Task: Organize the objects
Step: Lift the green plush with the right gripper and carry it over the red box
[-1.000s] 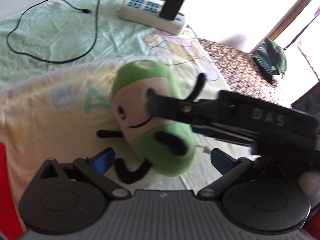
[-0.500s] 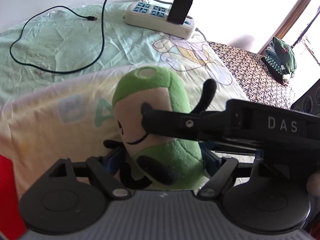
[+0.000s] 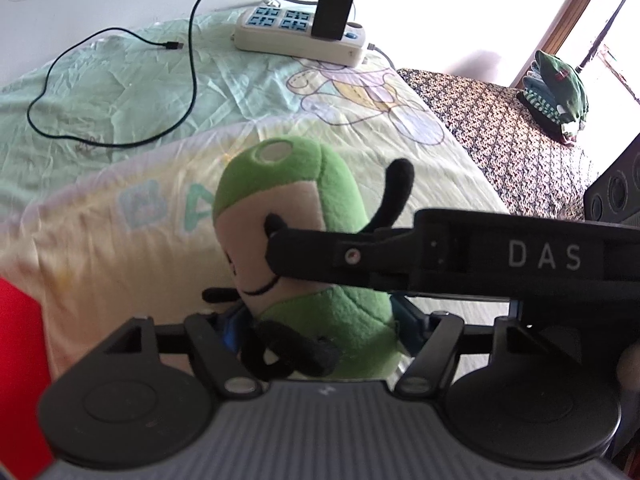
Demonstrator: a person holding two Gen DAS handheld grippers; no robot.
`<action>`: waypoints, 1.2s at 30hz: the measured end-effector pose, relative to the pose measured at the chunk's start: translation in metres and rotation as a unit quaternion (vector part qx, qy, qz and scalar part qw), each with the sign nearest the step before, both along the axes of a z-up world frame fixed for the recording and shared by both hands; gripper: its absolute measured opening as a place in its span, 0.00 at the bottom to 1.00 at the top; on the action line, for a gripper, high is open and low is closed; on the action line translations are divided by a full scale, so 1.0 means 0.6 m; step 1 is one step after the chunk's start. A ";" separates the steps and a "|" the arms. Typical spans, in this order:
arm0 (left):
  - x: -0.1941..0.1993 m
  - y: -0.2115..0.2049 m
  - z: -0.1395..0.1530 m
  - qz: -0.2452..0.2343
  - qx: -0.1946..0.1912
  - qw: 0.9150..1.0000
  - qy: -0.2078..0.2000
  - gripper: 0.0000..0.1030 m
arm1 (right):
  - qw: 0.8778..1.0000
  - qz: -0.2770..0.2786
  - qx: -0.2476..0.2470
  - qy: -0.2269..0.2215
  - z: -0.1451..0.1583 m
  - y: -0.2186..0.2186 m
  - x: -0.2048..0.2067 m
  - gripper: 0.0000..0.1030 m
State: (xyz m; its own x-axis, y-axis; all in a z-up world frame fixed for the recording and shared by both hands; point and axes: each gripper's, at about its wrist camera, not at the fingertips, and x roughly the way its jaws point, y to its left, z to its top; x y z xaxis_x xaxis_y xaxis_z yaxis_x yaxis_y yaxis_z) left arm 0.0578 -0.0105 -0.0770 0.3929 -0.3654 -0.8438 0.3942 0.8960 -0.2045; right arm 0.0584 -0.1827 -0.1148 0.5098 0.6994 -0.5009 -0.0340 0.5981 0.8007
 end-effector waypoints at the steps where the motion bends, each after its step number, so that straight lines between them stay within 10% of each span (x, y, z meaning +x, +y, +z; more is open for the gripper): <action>1: -0.007 0.001 0.002 -0.001 0.003 1.000 0.001 0.69 | 1.000 0.002 0.001 0.002 0.001 0.002 -0.006 0.62; 36: -0.290 0.071 0.030 0.021 0.060 0.998 0.003 0.68 | 0.994 0.110 -0.020 0.009 0.034 0.089 -0.235 0.62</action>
State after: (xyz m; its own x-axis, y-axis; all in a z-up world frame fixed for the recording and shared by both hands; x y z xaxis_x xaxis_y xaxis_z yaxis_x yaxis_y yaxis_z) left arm -0.1162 0.0319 -0.0592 0.4001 -0.2447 -0.8832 0.3544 0.9300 -0.0971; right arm -0.0825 -0.1290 -0.0943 0.3376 0.7728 -0.5374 -0.1542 0.6086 0.7784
